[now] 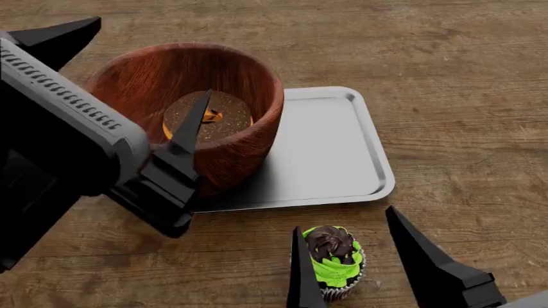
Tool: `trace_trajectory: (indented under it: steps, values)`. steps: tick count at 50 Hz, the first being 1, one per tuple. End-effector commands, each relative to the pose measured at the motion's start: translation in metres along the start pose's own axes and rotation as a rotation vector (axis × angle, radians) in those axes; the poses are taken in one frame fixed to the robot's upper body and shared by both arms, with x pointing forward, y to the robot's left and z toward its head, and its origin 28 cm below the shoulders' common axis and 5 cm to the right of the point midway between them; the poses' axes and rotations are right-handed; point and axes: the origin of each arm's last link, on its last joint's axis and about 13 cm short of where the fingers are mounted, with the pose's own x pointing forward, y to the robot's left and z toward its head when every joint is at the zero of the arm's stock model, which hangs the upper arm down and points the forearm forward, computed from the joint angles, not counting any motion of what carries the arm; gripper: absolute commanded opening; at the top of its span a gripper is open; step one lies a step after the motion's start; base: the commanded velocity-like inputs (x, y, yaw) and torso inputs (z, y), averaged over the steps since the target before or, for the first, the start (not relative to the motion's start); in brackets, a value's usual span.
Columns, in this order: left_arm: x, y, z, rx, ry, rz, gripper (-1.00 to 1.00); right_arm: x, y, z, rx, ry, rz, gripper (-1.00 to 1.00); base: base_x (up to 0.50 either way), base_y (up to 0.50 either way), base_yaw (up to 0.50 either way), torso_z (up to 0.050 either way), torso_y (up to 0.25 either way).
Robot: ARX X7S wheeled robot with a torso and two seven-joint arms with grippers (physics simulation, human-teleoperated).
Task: Pick up the bowl with donut and place it on the tray. Pick up the cupcake and place it on the tray.
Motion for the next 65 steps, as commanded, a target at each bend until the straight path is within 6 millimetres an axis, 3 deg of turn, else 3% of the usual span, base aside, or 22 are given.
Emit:
trace_trajectory:
  steps: [1, 20, 33, 51, 65]
  values:
    - [-0.047, -0.014, -0.005, -0.001, -0.106, 0.038, 1.0, -0.006, 0.012, 0.005, -0.013, 0.045, 0.117, 1.0, 0.0, 0.0, 0.0, 0.0, 0.0]
    - [-0.072, -0.013, -0.01, -0.06, -0.143, 0.039, 1.0, 0.011, 0.003, -0.019, -0.034, 0.095, 0.032, 1.0, 0.0, 0.0, 0.0, 0.0, 0.0]
    - [-0.076, -0.011, -0.013, -0.083, -0.15, 0.039, 1.0, 0.011, 0.001, -0.029, -0.05, 0.127, 0.025, 1.0, 0.0, 0.0, 0.0, 0.0, 0.0]
    - [-0.078, -0.007, -0.014, -0.114, -0.162, 0.022, 1.0, 0.023, -0.01, -0.024, -0.081, 0.121, -0.028, 1.0, 0.0, 0.0, 0.0, 0.0, 0.0]
    - [-0.081, -0.009, -0.015, -0.114, -0.162, 0.023, 1.0, 0.03, -0.019, -0.042, -0.058, 0.165, -0.052, 1.0, 0.0, 0.0, 0.0, 0.0, 0.0]
